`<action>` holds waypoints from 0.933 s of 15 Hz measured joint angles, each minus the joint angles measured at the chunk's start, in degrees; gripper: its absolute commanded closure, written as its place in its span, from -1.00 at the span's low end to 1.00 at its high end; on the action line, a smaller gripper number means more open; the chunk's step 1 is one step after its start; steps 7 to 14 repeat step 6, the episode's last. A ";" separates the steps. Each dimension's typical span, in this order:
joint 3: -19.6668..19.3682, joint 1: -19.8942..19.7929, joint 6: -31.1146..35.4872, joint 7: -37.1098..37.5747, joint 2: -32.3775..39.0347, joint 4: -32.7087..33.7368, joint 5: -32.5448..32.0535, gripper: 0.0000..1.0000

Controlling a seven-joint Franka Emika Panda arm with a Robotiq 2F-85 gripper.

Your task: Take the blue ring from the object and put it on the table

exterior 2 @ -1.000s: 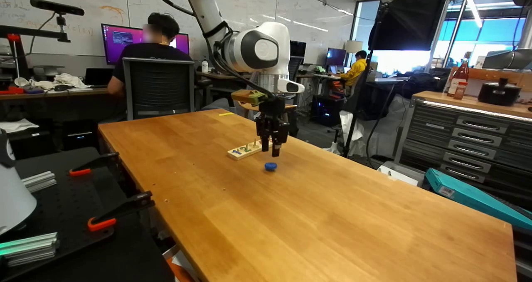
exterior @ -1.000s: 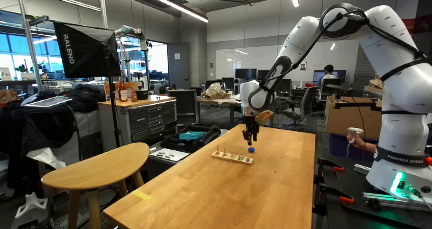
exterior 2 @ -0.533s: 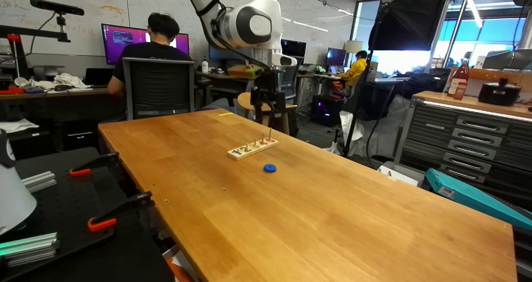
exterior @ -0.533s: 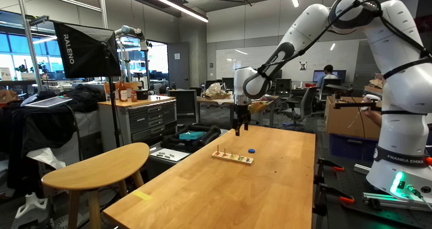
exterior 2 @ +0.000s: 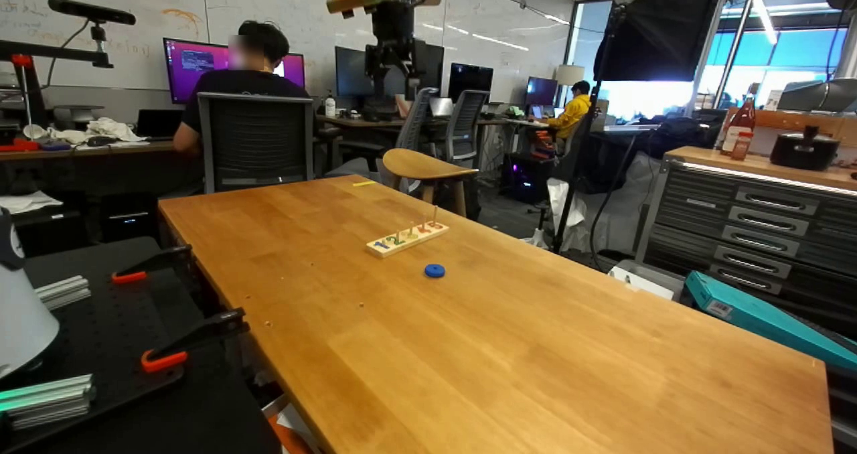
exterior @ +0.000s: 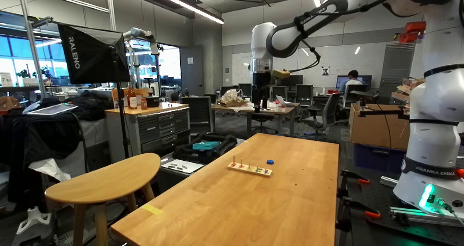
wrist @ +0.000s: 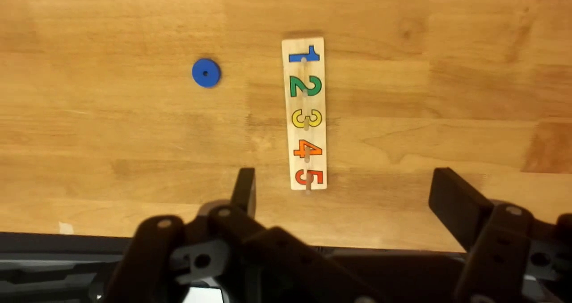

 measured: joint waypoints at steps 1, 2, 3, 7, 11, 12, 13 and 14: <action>0.20 0.02 -3.08 0.00 -2.37 0.06 0.00 -1.00; 0.22 0.00 -5.84 -0.01 -4.43 0.07 0.00 -1.00; 0.18 -0.10 -8.32 -0.03 -6.16 0.07 0.00 -1.00; 0.08 -0.32 -10.98 -0.05 -8.52 -0.11 0.00 -1.00; 0.08 -0.32 -10.98 -0.05 -8.52 -0.11 0.00 -1.00; 0.08 -0.32 -10.98 -0.05 -8.52 -0.11 0.00 -1.00; 0.08 -0.32 -10.98 -0.05 -8.52 -0.11 0.00 -1.00; 0.08 -0.32 -10.98 -0.05 -8.52 -0.11 0.00 -1.00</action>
